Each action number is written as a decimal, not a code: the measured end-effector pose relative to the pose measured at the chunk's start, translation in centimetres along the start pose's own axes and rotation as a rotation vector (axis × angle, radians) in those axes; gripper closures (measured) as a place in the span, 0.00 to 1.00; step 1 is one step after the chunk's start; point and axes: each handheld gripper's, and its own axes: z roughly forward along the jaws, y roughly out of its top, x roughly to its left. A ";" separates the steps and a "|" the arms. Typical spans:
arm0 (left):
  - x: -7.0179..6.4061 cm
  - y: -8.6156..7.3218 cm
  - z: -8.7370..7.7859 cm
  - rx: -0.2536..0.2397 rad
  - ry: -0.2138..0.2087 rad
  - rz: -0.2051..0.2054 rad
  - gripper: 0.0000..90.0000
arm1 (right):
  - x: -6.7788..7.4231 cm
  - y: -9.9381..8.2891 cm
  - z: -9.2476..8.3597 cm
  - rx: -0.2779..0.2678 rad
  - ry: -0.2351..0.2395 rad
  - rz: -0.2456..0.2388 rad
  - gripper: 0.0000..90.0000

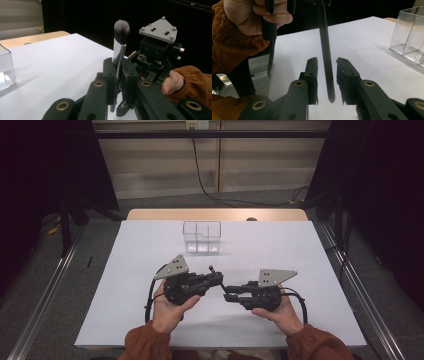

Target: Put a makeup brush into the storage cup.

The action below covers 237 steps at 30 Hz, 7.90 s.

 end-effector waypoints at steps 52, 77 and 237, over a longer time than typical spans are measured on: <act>3.4 0.4 -4.8 0.044 0.155 -0.002 0.93 | -0.8 -0.2 -5.5 -0.098 -0.381 0.043 0.00; 5.9 3.2 -7.3 0.072 0.238 0.007 0.93 | -0.5 -3.3 -10.3 -0.087 -0.521 0.075 0.00; 17.6 5.7 1.2 0.108 0.528 0.002 0.05 | 0.5 -4.7 -10.6 -0.128 -0.552 0.050 0.00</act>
